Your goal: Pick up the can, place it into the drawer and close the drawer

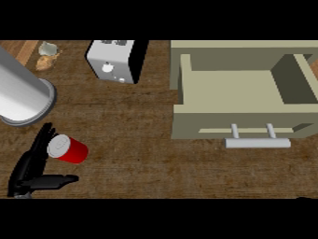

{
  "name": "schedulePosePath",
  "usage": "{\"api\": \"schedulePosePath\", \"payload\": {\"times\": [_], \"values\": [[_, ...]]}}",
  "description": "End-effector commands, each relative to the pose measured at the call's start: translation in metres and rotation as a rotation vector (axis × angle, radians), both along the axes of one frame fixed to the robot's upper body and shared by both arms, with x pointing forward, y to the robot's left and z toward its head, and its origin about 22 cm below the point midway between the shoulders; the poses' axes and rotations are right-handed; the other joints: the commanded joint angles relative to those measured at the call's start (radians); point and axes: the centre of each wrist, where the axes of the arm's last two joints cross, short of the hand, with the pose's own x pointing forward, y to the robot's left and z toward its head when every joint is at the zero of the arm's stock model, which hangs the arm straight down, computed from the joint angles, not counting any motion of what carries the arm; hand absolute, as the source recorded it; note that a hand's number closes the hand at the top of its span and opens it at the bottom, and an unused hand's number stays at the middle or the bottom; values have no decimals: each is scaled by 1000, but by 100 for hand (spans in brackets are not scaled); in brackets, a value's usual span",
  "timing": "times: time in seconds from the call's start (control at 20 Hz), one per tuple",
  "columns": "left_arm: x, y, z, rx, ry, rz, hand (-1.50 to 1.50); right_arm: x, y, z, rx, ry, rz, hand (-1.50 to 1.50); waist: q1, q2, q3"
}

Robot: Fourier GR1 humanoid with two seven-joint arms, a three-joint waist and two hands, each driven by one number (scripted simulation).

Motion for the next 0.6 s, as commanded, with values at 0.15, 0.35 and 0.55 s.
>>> {"api": "schedulePosePath", "payload": {"times": [0.15,0.35,0.55], "values": [[8,3,-31,-1,28,37,-150,3,20,19,-8,-25,-2,-150,0,1,0],[10,8,-39,5,-2,19,-150,-18,7,-6,-3,-12,5,-150,-5,0,0],[25,16,-32,-14,-23,7,-150,9,-2,24,0,-1,10,-150,-1,1,0]]}}
